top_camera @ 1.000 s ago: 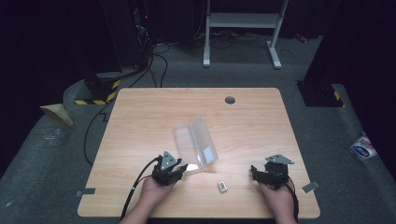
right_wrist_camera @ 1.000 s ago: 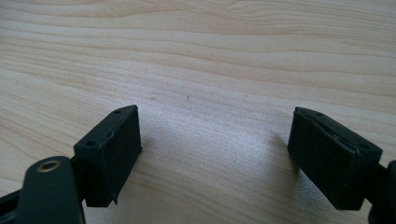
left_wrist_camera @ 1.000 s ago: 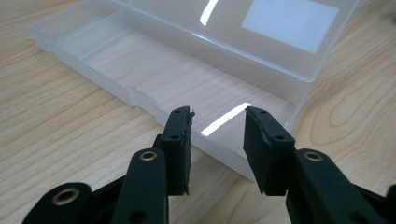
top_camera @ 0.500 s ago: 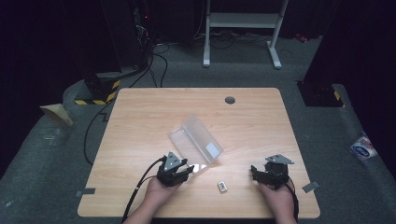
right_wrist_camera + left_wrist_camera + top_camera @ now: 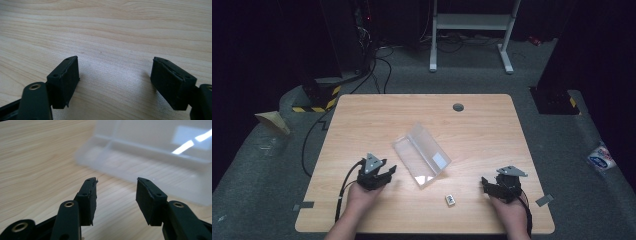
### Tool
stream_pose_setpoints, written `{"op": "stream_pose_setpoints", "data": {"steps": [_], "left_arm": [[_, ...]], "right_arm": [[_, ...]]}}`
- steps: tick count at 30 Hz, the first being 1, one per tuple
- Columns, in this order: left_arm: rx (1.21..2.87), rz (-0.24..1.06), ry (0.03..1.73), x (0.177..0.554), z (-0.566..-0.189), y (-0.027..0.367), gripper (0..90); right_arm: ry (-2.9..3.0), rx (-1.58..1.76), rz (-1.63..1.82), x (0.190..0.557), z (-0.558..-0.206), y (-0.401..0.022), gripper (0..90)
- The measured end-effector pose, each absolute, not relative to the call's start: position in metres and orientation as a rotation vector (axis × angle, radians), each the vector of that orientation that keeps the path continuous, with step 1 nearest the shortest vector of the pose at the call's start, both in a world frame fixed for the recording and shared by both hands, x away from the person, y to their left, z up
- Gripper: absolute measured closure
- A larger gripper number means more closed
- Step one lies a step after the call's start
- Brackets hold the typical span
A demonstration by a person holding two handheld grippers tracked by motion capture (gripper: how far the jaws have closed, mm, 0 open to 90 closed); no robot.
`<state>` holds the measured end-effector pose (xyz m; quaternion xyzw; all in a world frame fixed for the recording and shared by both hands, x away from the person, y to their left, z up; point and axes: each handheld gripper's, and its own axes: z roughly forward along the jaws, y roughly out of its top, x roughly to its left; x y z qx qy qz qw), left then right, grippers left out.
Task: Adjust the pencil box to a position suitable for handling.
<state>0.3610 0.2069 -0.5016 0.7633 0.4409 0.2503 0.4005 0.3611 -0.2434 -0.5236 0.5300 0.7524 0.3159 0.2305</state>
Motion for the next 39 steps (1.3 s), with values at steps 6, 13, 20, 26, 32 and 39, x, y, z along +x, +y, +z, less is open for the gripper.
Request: {"op": "stream_pose_setpoints", "data": {"steps": [6,13,20,26,32,39], "left_arm": [[1.932,0.704,1.28,0.36,-0.512,0.259,46.2],[1.89,0.746,1.393,0.357,-0.514,0.29,42.4],[1.898,0.731,1.47,0.357,-0.522,0.303,38.7],[1.874,0.688,1.498,0.357,-0.528,0.306,33.3],[1.883,0.676,1.494,0.353,-0.529,0.304,25.9],[1.888,0.668,1.483,0.341,-0.529,0.306,25.0]], "right_arm": [[2.061,1.399,0.915,0.356,-0.519,-0.243,24.7],[2.065,1.333,0.986,0.357,-0.501,-0.221,31.5],[2.043,1.271,1.077,0.366,-0.48,-0.196,34.5],[2.057,1.225,1.145,0.364,-0.475,-0.179,33.3],[2.098,1.188,1.177,0.361,-0.477,-0.169,33.1],[2.107,1.14,1.21,0.366,-0.479,-0.151,37.9]]}}
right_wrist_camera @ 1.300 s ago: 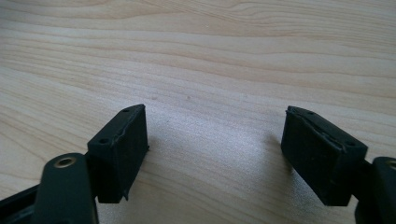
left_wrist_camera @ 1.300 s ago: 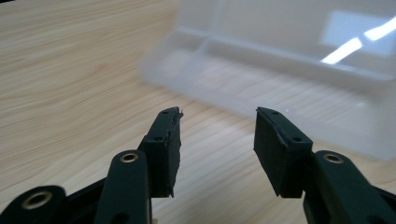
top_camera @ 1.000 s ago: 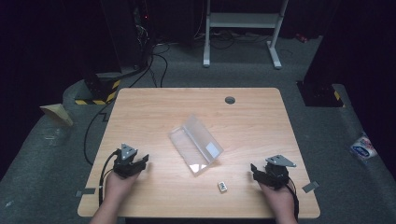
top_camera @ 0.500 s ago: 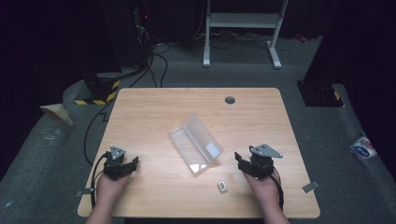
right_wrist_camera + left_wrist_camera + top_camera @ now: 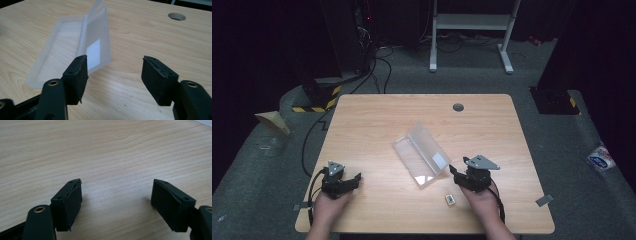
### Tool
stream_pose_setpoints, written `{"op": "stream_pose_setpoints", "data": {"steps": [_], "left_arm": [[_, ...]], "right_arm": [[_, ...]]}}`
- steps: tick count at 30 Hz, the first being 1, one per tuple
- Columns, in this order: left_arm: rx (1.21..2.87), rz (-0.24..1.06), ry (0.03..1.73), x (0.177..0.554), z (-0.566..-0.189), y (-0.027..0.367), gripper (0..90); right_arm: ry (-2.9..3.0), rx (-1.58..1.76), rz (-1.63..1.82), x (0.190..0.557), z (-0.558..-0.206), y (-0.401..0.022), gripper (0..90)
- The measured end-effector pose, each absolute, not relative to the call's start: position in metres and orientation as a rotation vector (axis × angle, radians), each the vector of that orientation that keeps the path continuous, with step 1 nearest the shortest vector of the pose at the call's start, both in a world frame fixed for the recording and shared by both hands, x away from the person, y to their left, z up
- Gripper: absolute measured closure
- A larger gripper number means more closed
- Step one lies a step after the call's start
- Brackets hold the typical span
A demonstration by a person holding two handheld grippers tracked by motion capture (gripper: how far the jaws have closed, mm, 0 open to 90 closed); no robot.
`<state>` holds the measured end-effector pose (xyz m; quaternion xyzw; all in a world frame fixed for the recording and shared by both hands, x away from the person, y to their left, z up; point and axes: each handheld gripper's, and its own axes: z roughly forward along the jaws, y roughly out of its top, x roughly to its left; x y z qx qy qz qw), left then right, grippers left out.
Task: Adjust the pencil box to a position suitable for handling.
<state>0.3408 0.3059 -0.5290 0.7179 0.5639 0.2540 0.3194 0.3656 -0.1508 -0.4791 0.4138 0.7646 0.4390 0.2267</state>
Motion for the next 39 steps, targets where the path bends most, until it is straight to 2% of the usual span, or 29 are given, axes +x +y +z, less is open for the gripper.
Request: {"op": "stream_pose_setpoints", "data": {"steps": [8,10,12,14,20,30,39], "left_arm": [[1.884,0.665,1.48,0.329,-0.529,0.307,25.1],[1.887,0.666,1.478,0.325,-0.529,0.307,25.1],[1.891,0.66,1.476,0.324,-0.529,0.308,25.1],[1.892,0.661,1.468,0.322,-0.529,0.308,25.2],[1.894,0.659,1.462,0.321,-0.529,0.309,25.3],[1.899,0.652,1.452,0.317,-0.529,0.309,25.4],[1.901,0.652,1.451,0.317,-0.529,0.309,25.3]], "right_arm": [[2.121,1.153,1.192,0.383,-0.486,-0.129,49.4],[2.118,1.149,1.179,0.386,-0.489,-0.128,55.3],[2.119,1.147,1.178,0.387,-0.49,-0.128,57.0],[2.116,1.135,1.185,0.388,-0.493,-0.129,64.2],[2.124,1.134,1.21,0.388,-0.494,-0.129,73.9],[2.096,1.149,1.213,0.394,-0.493,-0.136,78.3],[2.017,1.209,1.199,0.401,-0.489,-0.165,81.9]]}}
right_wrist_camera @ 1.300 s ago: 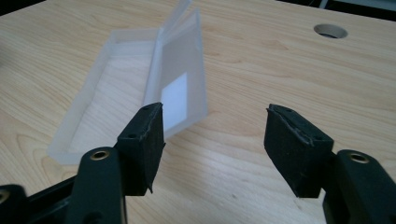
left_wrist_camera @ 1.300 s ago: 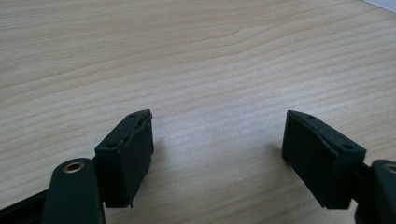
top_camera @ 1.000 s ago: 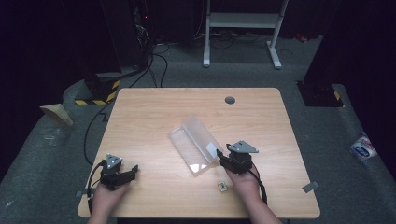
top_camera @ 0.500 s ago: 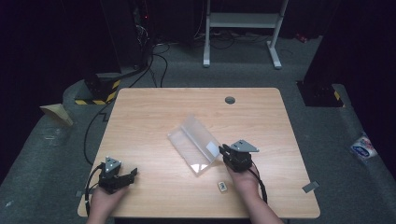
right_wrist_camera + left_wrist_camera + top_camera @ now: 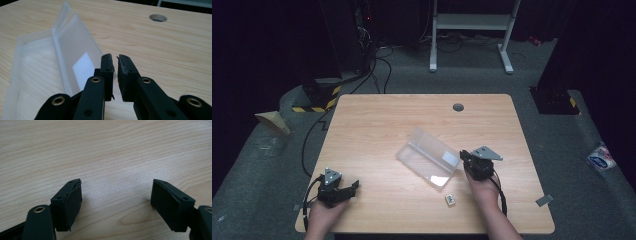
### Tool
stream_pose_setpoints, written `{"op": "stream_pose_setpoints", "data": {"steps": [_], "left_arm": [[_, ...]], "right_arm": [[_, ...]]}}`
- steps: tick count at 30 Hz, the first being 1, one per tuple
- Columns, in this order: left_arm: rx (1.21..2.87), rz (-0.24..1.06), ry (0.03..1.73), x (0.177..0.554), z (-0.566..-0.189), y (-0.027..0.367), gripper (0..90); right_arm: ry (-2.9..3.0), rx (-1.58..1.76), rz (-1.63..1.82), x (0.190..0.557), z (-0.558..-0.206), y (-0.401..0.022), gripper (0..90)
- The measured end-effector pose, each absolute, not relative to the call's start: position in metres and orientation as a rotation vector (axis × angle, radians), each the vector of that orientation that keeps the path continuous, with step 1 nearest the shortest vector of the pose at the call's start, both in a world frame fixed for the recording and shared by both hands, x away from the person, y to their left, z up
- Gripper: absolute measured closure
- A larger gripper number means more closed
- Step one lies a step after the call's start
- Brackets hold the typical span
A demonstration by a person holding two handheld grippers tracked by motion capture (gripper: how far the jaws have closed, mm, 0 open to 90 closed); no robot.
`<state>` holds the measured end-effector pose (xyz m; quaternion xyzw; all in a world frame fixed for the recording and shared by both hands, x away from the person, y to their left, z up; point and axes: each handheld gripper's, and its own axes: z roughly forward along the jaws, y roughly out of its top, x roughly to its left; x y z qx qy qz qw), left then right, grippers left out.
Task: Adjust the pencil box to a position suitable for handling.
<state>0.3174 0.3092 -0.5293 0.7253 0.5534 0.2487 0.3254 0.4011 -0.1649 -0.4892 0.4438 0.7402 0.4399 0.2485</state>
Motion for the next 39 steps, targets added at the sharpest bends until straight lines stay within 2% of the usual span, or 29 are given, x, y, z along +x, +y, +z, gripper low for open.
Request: {"op": "stream_pose_setpoints", "data": {"steps": [6,8,9,10,11,15,27,39], "left_arm": [[1.903,0.647,1.451,0.318,-0.529,0.309,25.2],[1.903,0.649,1.451,0.318,-0.529,0.309,25.5],[1.899,0.653,1.452,0.318,-0.529,0.308,26.6],[1.908,0.658,1.446,0.318,-0.529,0.307,26.6],[1.909,0.65,1.448,0.319,-0.528,0.303,29.3],[1.938,0.661,1.409,0.324,-0.528,0.294,30.0],[1.934,0.623,1.381,0.331,-0.529,0.293,29.4],[1.935,0.625,1.381,0.331,-0.529,0.293,29.5]], "right_arm": [[1.981,1.24,1.195,0.404,-0.487,-0.178,79.8],[1.981,1.229,1.203,0.402,-0.487,-0.177,76.9],[1.998,1.217,1.211,0.399,-0.487,-0.174,72.3],[1.998,1.217,1.211,0.399,-0.487,-0.174,72.3],[2.021,1.222,1.209,0.395,-0.489,-0.17,67.2],[2.082,1.216,1.173,0.389,-0.496,-0.161,60.8],[2.211,1.201,1.051,0.383,-0.514,-0.144,62.1],[2.158,1.273,1.066,0.396,-0.517,-0.155,62.3]]}}
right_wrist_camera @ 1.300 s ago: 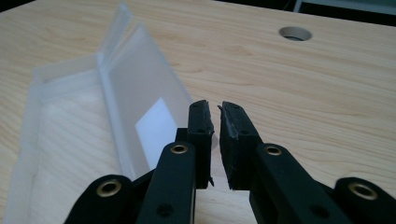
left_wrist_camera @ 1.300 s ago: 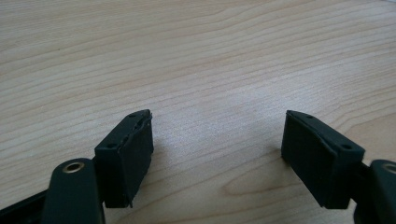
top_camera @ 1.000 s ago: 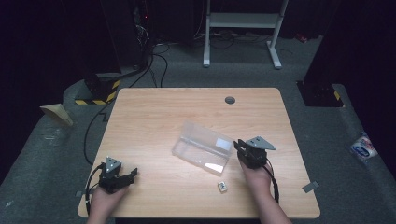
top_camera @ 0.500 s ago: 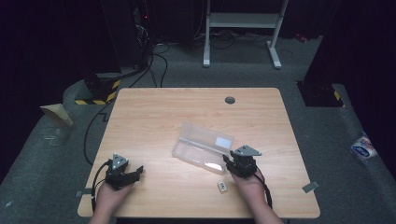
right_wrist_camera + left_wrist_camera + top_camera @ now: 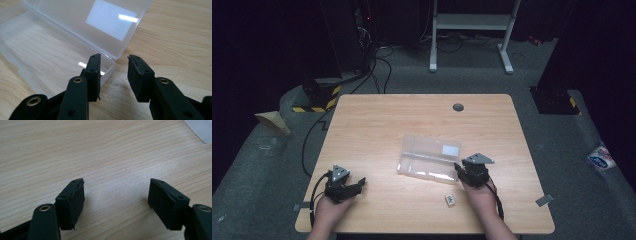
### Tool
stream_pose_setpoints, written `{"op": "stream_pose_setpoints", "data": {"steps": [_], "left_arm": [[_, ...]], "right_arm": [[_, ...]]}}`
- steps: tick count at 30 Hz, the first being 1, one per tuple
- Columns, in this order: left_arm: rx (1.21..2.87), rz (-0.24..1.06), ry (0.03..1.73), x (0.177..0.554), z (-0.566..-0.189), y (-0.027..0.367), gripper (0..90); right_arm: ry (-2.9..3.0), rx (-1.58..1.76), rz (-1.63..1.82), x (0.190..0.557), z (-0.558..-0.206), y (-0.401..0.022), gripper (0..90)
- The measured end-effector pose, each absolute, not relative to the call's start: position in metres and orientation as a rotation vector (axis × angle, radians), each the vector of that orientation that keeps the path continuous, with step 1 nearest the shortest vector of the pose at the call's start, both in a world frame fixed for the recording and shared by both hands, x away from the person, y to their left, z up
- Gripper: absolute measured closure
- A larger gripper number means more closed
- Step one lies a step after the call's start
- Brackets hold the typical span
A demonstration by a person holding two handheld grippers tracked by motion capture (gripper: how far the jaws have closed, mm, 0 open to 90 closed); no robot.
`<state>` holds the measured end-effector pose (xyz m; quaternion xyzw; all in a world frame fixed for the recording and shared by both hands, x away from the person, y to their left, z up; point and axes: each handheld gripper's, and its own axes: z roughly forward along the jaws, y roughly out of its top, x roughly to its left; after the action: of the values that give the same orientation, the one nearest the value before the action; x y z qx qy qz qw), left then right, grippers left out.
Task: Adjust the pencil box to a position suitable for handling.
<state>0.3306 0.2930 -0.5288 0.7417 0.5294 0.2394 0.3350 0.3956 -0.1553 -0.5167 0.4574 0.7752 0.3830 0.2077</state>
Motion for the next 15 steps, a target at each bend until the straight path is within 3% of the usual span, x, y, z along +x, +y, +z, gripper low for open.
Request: {"op": "stream_pose_setpoints", "data": {"steps": [9,15], "left_arm": [[1.941,0.655,1.381,0.329,-0.528,0.292,31.8],[1.931,0.661,1.391,0.331,-0.528,0.293,31.9]], "right_arm": [[2.172,1.237,1.088,0.387,-0.509,-0.155,59.1],[2.239,1.196,1.11,0.373,-0.507,-0.151,44.6]]}}
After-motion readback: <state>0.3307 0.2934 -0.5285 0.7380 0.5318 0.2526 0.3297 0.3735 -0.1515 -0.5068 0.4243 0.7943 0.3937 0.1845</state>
